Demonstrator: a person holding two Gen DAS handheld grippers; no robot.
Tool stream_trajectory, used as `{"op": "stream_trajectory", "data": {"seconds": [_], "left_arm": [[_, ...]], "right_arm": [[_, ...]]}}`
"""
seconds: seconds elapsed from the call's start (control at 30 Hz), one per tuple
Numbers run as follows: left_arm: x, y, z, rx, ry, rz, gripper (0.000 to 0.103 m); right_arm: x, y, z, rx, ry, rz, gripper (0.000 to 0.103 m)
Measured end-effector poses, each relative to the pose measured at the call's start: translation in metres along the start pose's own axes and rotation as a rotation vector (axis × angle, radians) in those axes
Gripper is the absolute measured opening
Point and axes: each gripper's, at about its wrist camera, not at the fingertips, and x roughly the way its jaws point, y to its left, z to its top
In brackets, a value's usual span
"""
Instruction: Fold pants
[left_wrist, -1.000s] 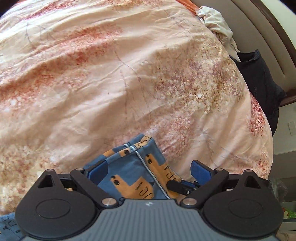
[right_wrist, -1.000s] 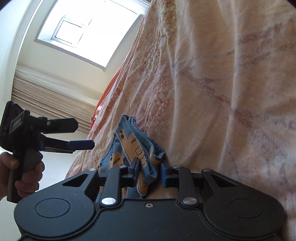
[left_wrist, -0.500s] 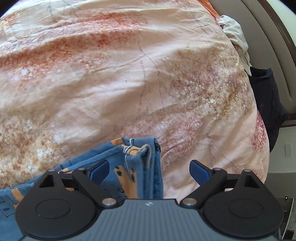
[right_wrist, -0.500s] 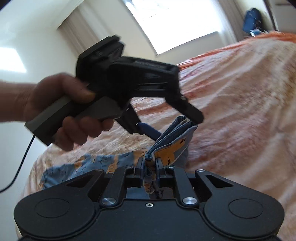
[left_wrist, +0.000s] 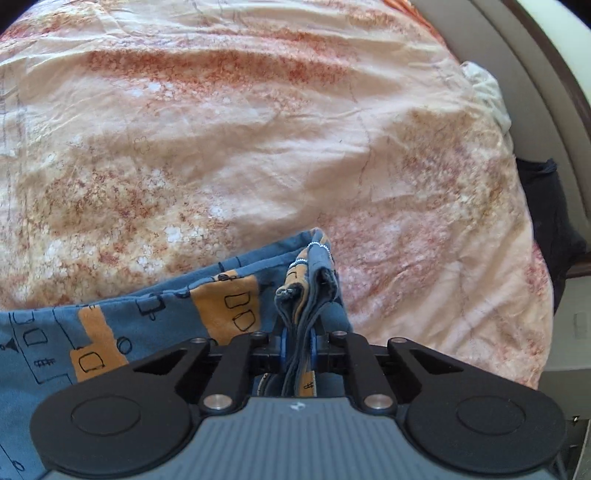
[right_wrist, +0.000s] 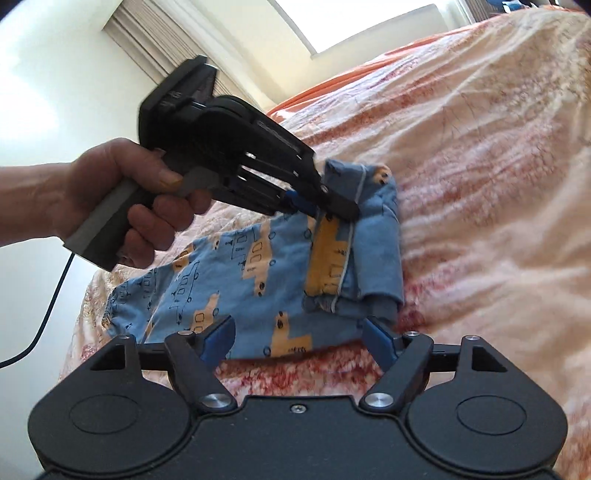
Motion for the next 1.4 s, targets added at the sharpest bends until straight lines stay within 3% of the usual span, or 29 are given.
{"op": "stream_trajectory", "data": {"seconds": [0.13, 0.27, 0.3, 0.37, 0.43, 0.53, 0.67, 0.8, 0.97, 1.1, 1.27, 1.37, 1.4], "left_arm": [[-0.026, 0.011, -0.019, -0.078, -0.042, -0.012, 0.011], [-0.015, 0.05, -0.037, -0.178, 0.012, 0.132, 0.012], [-0.013, 0.056, -0.039, -0.177, 0.018, 0.153, 0.025], [-0.02, 0.054, -0.041, -0.139, -0.005, 0.159, 0.033], [-0.03, 0.045, -0.042, -0.05, -0.026, 0.16, 0.061], [-0.047, 0.018, -0.045, 0.237, -0.059, 0.255, 0.077], [-0.049, -0.004, -0.043, 0.586, -0.019, 0.317, 0.087], [-0.042, -0.001, -0.035, 0.673, 0.08, 0.225, 0.087], [-0.032, 0.004, -0.029, 0.776, 0.141, 0.158, 0.087], [-0.022, 0.019, -0.017, 0.755, 0.217, 0.041, 0.086], [-0.008, 0.034, -0.001, 0.711, 0.303, -0.033, 0.081], [0.0, 0.037, 0.003, 0.712, 0.333, -0.035, 0.059], [0.003, 0.037, 0.004, 0.718, 0.34, -0.021, 0.039]], "right_arm": [[-0.011, -0.004, -0.011, 0.038, 0.012, -0.016, 0.08], [-0.004, -0.006, -0.013, 0.07, 0.019, 0.004, 0.082], [-0.003, -0.005, -0.013, 0.079, 0.02, 0.014, 0.082], [-0.001, -0.004, -0.011, 0.112, 0.016, 0.043, 0.085], [0.001, -0.002, -0.01, 0.159, 0.001, 0.075, 0.091], [0.007, -0.002, -0.013, 0.263, -0.03, 0.108, 0.092], [0.014, 0.004, -0.023, 0.377, -0.079, 0.099, 0.093], [0.016, 0.023, -0.035, 0.42, -0.151, 0.042, 0.096], [0.018, 0.05, -0.051, 0.481, -0.214, -0.001, 0.1], [0.021, 0.067, -0.067, 0.497, -0.261, -0.031, 0.1], [0.024, 0.08, -0.084, 0.538, -0.302, -0.068, 0.1], [0.027, 0.086, -0.092, 0.549, -0.297, -0.066, 0.1], [0.028, 0.089, -0.094, 0.542, -0.287, -0.061, 0.1]]}}
